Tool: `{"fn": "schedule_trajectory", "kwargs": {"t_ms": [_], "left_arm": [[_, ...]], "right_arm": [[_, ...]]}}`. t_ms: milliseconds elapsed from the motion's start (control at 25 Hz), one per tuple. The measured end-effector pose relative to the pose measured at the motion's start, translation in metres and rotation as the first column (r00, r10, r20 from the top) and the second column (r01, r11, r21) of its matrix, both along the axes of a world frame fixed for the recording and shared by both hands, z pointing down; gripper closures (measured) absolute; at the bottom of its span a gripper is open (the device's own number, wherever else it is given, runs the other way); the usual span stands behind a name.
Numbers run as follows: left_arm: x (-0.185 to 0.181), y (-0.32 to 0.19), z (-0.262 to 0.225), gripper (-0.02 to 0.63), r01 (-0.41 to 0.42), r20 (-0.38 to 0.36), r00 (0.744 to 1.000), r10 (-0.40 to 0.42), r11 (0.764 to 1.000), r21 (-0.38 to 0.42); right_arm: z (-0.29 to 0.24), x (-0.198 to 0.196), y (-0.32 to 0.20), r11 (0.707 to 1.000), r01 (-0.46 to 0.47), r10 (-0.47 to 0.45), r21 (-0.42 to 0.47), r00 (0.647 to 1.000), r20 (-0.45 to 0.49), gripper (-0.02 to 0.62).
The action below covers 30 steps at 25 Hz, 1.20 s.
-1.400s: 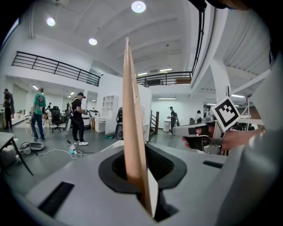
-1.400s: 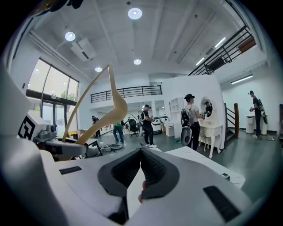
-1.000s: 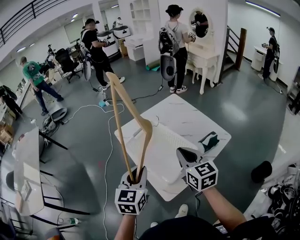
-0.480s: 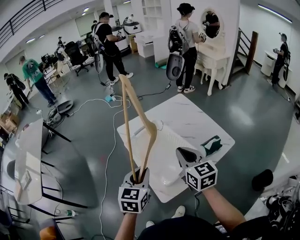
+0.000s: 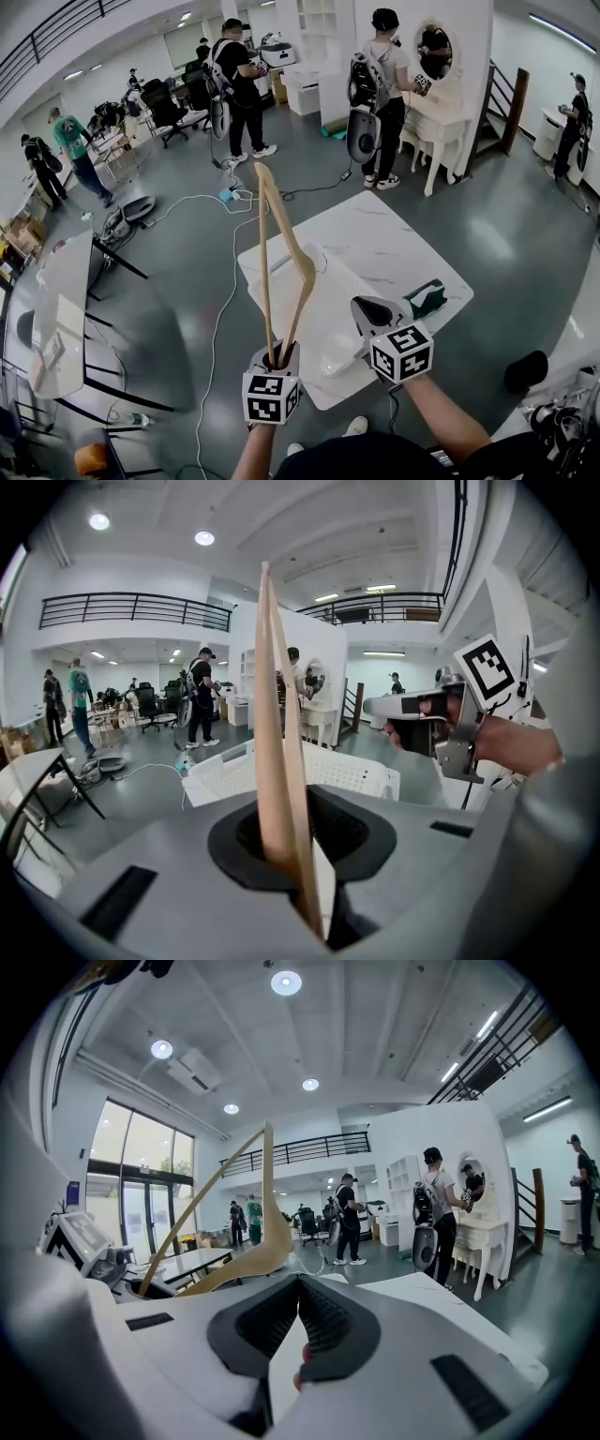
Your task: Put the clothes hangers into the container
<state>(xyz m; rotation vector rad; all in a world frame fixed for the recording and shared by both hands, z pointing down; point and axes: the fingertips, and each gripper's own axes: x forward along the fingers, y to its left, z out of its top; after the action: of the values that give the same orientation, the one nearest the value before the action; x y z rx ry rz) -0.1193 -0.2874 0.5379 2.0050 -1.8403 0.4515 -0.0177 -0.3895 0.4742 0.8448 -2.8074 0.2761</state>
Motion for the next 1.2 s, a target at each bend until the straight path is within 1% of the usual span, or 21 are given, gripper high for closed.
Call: {"fn": "schedule_trajectory", "kwargs": {"t_ms": [320, 600, 840, 1200], "left_arm": [[0.006, -0.001, 0.019, 0.552, 0.020, -0.003, 1.000, -0.020, 0.998, -0.054], [0.015, -0.002, 0.034, 0.548, 0.003, -0.044, 0.999, -0.008, 0.994, -0.106], [0.017, -0.004, 0.050, 0.546, -0.001, -0.041, 0.999, -0.006, 0.989, -0.150], [0.019, -0.005, 0.064, 0.543, -0.010, -0.065, 0.998, -0.004, 0.978, -0.208]], "right_arm": [[0.004, 0.000, -0.007, 1.000, 0.029, -0.029, 0.000, 1.000, -0.004, 0.577], [0.002, -0.004, -0.012, 0.999, 0.042, -0.042, 0.000, 0.999, -0.001, 0.577], [0.006, -0.001, -0.017, 0.999, 0.040, -0.040, -0.006, 0.999, -0.002, 0.577], [0.010, -0.002, -0.020, 0.999, 0.037, -0.037, -0.013, 0.999, -0.009, 0.577]]}}
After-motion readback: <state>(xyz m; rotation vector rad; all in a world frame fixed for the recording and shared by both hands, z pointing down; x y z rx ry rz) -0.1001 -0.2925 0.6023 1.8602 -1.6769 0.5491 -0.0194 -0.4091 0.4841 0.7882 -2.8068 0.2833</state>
